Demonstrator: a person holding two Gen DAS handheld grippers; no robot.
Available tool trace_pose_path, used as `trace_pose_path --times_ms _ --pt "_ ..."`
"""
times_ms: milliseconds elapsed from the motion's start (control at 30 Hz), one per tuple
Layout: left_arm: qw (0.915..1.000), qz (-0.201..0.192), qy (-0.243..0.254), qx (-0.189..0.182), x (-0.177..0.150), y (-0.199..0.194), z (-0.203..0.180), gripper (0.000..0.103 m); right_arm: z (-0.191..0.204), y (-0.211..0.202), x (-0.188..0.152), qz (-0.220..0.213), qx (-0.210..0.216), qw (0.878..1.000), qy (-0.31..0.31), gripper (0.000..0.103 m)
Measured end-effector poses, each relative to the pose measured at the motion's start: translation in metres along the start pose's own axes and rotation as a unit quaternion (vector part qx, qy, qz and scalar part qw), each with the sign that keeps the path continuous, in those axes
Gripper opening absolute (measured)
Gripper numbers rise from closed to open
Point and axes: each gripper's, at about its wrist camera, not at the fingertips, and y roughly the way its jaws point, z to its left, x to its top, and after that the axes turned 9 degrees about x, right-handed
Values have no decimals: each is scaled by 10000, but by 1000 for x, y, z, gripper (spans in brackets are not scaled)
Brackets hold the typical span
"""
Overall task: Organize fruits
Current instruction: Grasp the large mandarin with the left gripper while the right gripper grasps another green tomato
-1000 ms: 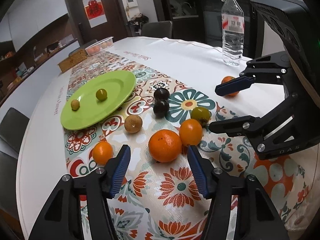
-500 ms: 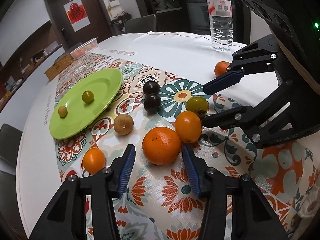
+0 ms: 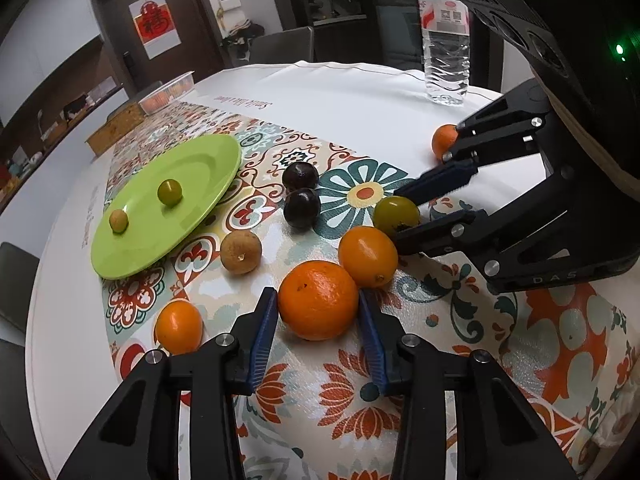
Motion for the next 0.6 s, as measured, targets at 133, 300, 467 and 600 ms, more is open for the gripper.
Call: trace_pose_path --times_ms 133,300,467,600 --pt "9997 48 -224 79 -1 -1 0 39 1 0 0 -30 42 10000 6 28" --pt "9980 113 -613 109 -2 -4 4 39 1 -7 -1 -111 88 9999 98 27" --pt "9958 66 -899 163 0 -15 6 39 2 -18 1 -270 100 9994 195 27" --pt "9933 -19 -1117 283 3 -28 10 39 4 -28 5 -416 106 9988 218 27"
